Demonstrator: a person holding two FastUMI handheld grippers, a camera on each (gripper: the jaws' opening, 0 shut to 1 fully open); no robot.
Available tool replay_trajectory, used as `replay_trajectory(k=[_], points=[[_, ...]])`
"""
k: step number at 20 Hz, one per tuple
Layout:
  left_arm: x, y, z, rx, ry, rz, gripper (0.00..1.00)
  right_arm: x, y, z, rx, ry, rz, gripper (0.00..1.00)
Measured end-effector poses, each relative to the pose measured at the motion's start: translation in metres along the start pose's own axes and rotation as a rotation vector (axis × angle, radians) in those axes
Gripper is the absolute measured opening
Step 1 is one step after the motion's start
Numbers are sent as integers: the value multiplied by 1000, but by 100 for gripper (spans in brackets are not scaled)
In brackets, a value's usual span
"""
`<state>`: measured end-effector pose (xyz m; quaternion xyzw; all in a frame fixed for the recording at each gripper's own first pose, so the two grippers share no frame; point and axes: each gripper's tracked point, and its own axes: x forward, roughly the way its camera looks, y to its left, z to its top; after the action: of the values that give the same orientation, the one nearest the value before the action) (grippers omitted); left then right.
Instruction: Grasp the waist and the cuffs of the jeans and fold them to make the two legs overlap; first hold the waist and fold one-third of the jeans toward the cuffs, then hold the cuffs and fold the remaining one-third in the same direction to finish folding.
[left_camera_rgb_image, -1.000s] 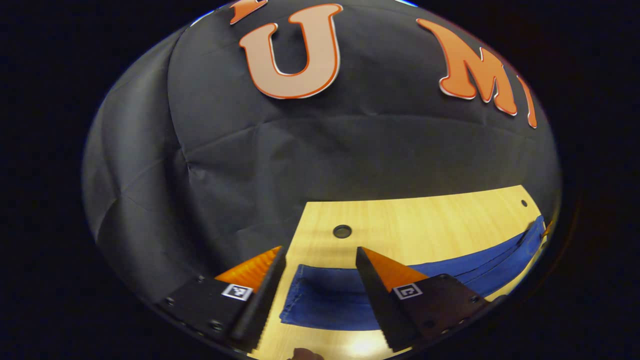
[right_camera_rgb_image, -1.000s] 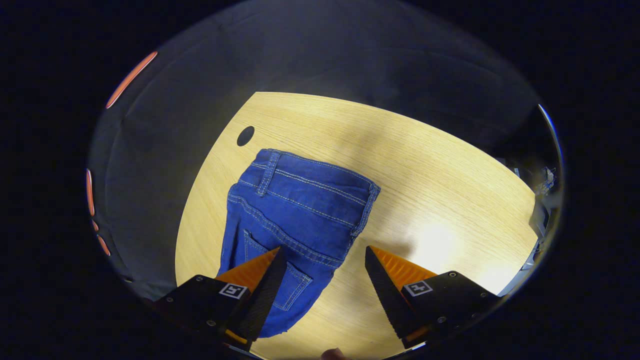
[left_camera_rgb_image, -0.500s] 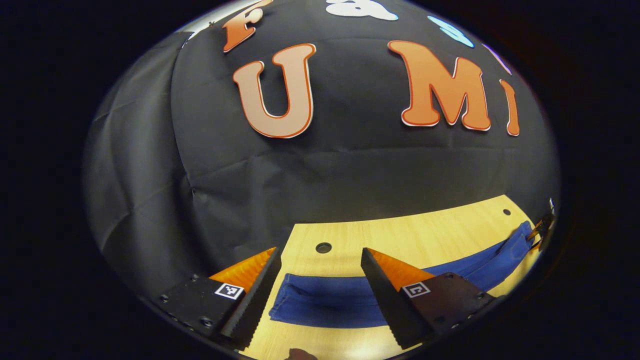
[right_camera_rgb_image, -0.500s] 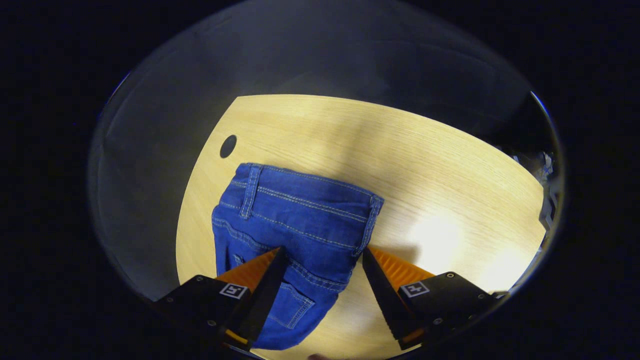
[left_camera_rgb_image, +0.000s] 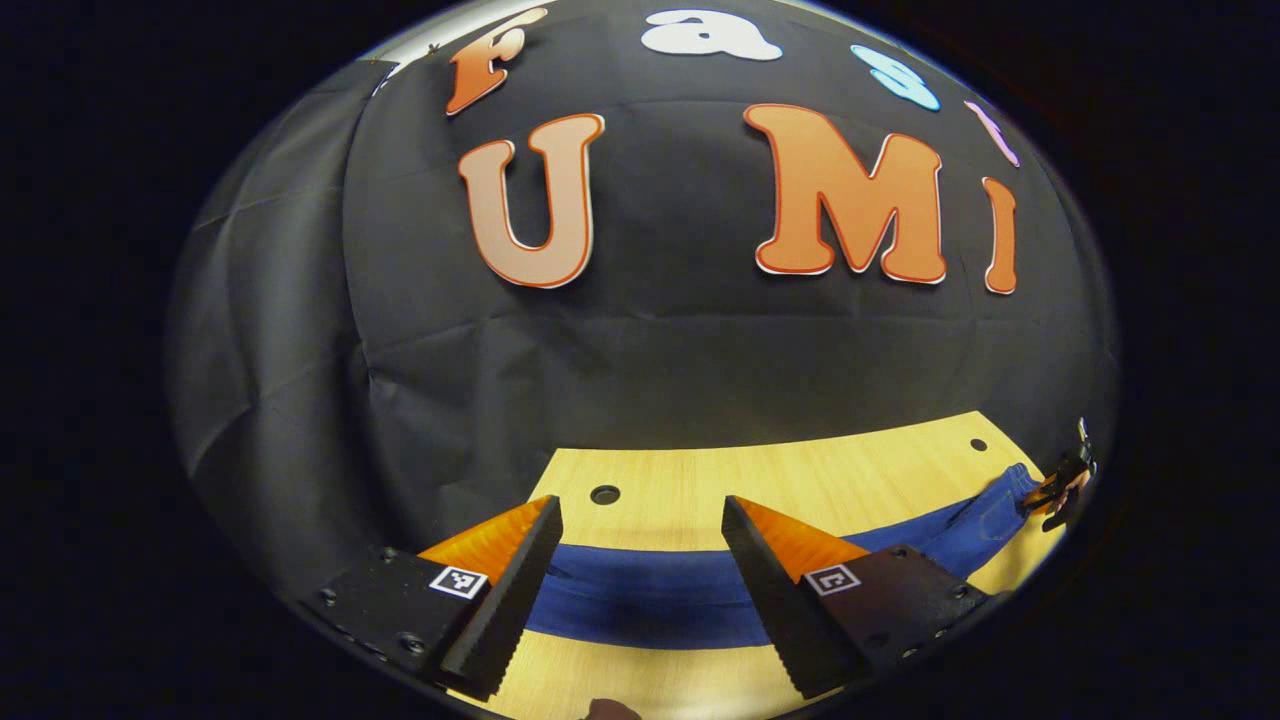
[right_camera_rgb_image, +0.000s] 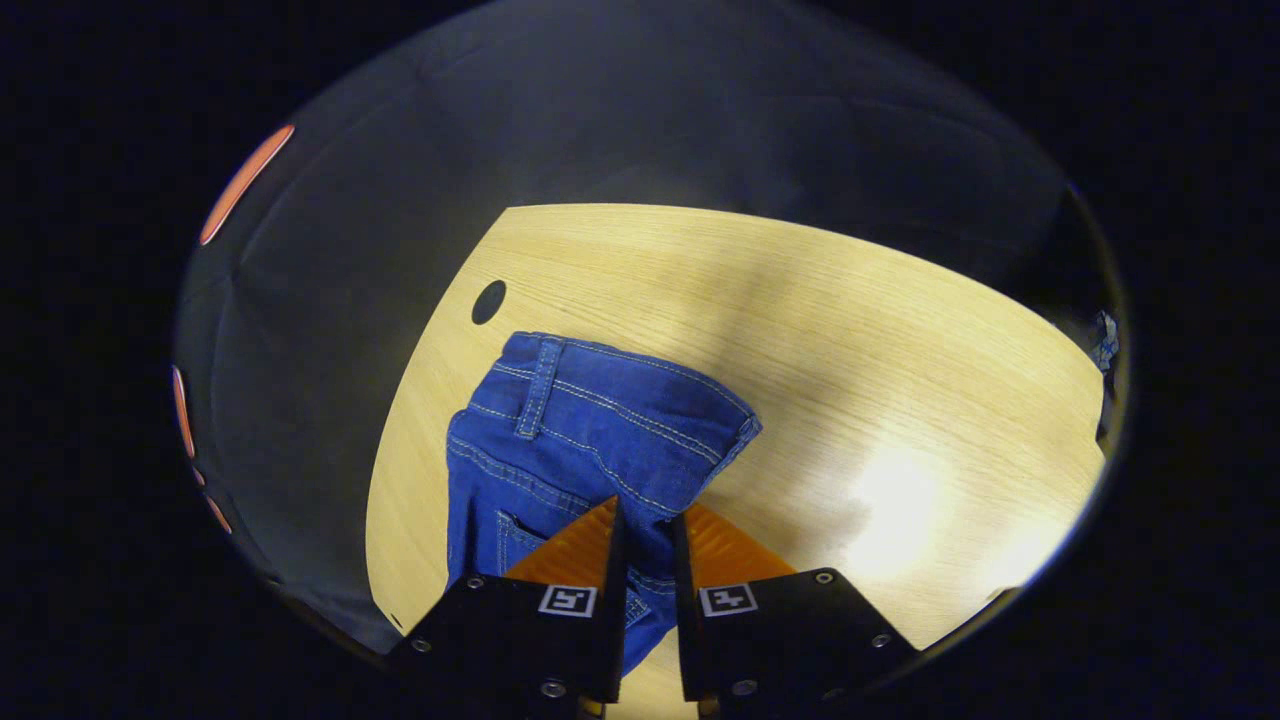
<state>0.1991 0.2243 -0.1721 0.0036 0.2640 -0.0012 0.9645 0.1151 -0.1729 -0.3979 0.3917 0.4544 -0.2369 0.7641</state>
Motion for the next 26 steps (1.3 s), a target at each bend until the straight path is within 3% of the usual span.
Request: replay_trajectory(k=[5, 14, 24, 25, 26], points=[[0, -13, -5, -6, 7, -34, 99, -25, 15, 5, -66, -46, 45, 23], [-8, 3, -9, -31, -19, -46, 99, -83, 68, 1, -271, -168, 129, 23], [-24, 25, 1, -31, -105, -16, 99, -153, 159, -54, -516, -252, 245, 23], [-27, 27, 1, -23, -110, -10, 99, -159, 171, -62, -536, -252, 275, 17], [-28, 30, 0, -18, -115, -11, 99, -167, 182, -71, -548, -255, 304, 23]])
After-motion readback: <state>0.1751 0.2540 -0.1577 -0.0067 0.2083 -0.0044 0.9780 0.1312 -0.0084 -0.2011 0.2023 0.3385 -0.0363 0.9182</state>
